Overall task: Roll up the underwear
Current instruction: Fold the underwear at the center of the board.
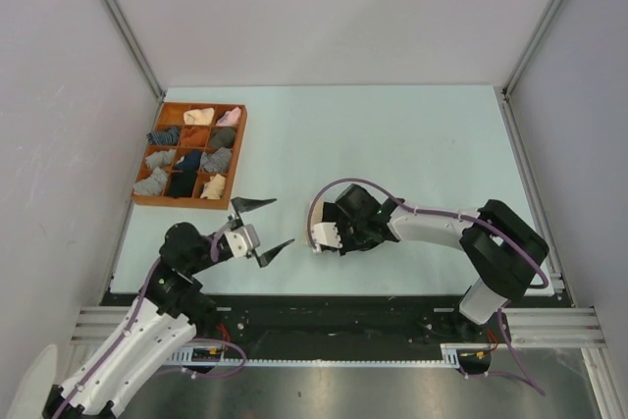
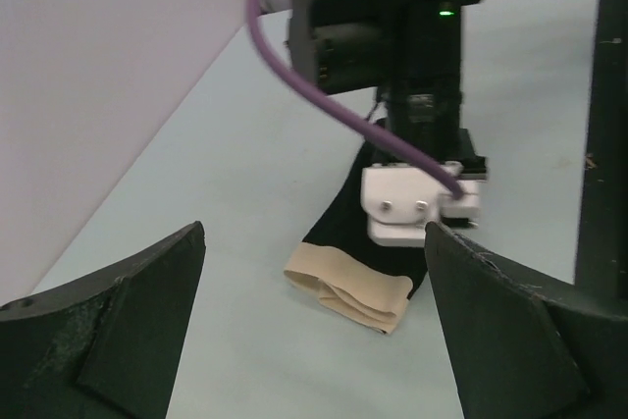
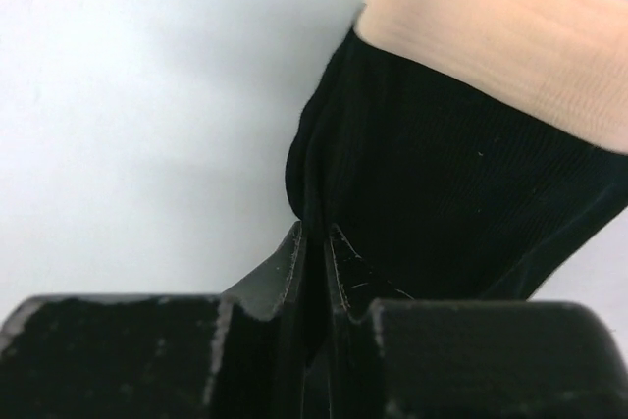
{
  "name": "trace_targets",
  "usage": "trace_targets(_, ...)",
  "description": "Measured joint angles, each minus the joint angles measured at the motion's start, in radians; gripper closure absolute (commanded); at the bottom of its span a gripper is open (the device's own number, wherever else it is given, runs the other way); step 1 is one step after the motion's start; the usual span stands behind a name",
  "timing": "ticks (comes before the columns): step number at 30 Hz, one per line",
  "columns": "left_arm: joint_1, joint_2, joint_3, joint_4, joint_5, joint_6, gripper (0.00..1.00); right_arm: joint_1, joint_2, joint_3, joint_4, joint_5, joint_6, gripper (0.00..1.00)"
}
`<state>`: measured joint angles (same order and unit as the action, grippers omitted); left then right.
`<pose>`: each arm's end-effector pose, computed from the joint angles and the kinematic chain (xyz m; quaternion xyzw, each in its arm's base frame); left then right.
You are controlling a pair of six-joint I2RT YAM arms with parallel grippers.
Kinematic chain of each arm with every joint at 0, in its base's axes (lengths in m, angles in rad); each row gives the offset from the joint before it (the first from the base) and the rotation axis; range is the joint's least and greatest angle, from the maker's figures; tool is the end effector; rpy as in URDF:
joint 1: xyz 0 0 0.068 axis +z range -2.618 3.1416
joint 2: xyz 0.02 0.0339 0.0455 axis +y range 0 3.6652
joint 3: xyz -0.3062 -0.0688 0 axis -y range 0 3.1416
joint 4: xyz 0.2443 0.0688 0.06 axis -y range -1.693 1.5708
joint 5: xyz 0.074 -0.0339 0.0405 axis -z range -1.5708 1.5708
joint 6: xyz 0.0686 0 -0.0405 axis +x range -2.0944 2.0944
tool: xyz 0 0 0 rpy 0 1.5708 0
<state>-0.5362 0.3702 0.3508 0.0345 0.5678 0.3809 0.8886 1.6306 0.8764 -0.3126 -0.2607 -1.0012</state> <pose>0.0772 -0.0888 0.2815 0.4771 0.5157 -0.2490 0.6666 0.1913 0.2636 0.1728 -0.7972 0.5362 0.1118 0.2539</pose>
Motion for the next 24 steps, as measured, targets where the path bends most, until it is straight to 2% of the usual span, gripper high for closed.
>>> trace_targets(3, -0.089, 0.010, 0.001, -0.010, -0.007, 0.034, 0.05, -0.065, -0.005, 0.022, -0.113, -0.092, -0.018, 0.90)
trace_targets(6, -0.241, 0.066, 0.020, -0.052, -0.055, 0.059, 0.08, -0.111, -0.023, 0.042, -0.251, -0.175, -0.049, 0.90)
trace_targets(12, -0.635, 0.330, 0.069, -0.055, -0.297, 0.086, 0.08, -0.153, -0.068, 0.066, -0.499, -0.334, -0.117, 0.90)
trace_targets(14, -0.708, 0.435, 0.070, -0.033, -0.365, 0.093, 0.09, -0.178, -0.069, 0.066, -0.543, -0.364, -0.135, 0.90)
trace_targets(15, -0.727, 0.493, 0.070, -0.023, -0.400, 0.093, 0.09, -0.190, -0.069, 0.066, -0.562, -0.378, -0.143, 0.90)
trace_targets(17, -0.734, 0.592, 0.070, 0.003, -0.479, 0.078, 0.18, -0.210, -0.069, 0.066, -0.589, -0.394, -0.161, 0.90)
trace_targets(18, -0.721, 0.617, 0.070, 0.019, -0.502, 0.061, 0.33, -0.219, -0.069, 0.066, -0.601, -0.401, -0.168, 0.90)
trace_targets(19, -0.706, 0.629, 0.070, 0.037, -0.514, 0.040, 0.39, -0.225, -0.069, 0.066, -0.610, -0.405, -0.176, 0.90)
trace_targets(21, -0.650, 0.635, 0.070, 0.105, -0.512, -0.027, 0.47, -0.235, -0.069, 0.066, -0.623, -0.414, -0.188, 0.90)
trace_targets(23, -0.588, 0.635, 0.070, 0.193, -0.508, -0.105, 0.49, -0.247, -0.069, 0.066, -0.633, -0.425, -0.200, 0.90)
trace_targets(24, -0.563, 0.635, 0.069, 0.233, -0.509, -0.142, 0.53, -0.251, -0.069, 0.066, -0.637, -0.431, -0.205, 0.90)
